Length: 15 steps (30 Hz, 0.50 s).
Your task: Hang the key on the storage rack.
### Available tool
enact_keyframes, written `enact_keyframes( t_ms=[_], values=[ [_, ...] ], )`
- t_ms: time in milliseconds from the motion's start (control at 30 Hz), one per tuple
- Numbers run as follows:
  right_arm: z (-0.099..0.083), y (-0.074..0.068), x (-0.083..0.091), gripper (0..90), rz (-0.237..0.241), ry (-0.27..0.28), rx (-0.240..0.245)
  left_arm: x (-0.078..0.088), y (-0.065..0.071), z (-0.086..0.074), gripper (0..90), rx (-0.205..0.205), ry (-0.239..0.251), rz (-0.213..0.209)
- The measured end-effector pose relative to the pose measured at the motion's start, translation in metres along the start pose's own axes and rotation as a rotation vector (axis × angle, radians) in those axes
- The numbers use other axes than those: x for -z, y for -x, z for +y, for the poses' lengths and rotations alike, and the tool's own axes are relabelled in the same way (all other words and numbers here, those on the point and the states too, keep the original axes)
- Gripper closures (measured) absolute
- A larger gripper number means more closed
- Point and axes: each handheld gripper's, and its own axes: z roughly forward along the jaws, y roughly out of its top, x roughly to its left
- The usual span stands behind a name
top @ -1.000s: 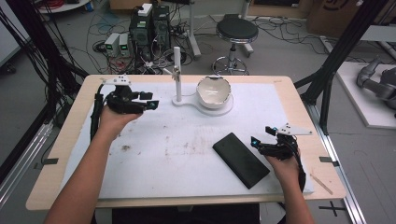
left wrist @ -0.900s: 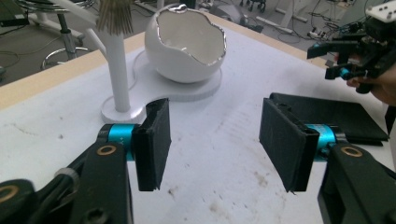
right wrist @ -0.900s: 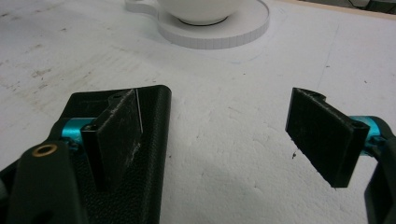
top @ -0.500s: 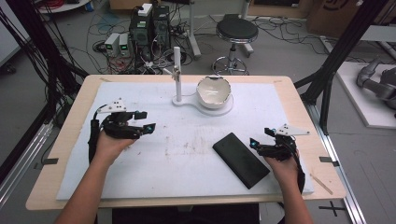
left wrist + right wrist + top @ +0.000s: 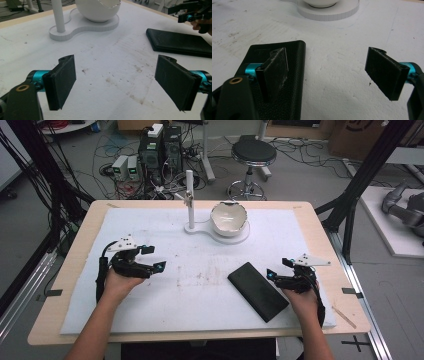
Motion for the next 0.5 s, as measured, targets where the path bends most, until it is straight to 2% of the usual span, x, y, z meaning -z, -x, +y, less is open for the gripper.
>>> enact_keyframes(
  t_ms=[133, 300, 367, 500],
  values=[
    [-0.001, 0.002, -0.001, 18.8, -0.007, 0.0, -0.004, 0.003, -0.002, -0.002, 16.8, -0.012, 0.003, -0.005],
    [-0.001, 0.001, -0.002, 18.8, -0.006, 0.0, -0.007, 0.01, -0.006, -0.006, 16.8, -0.042, 0.025, 0.055],
    [-0.001, 0.001, -0.002, 18.8, -0.004, 0.004, -0.001, 0.012, -0.008, -0.006, 16.8, -0.033, 0.037, 0.059],
    [-0.001, 0.002, -0.004, 18.8, 0.012, 0.002, -0.006, 0.014, -0.007, -0.006, 16.8, -0.042, 0.04, 0.071]
  ],
)
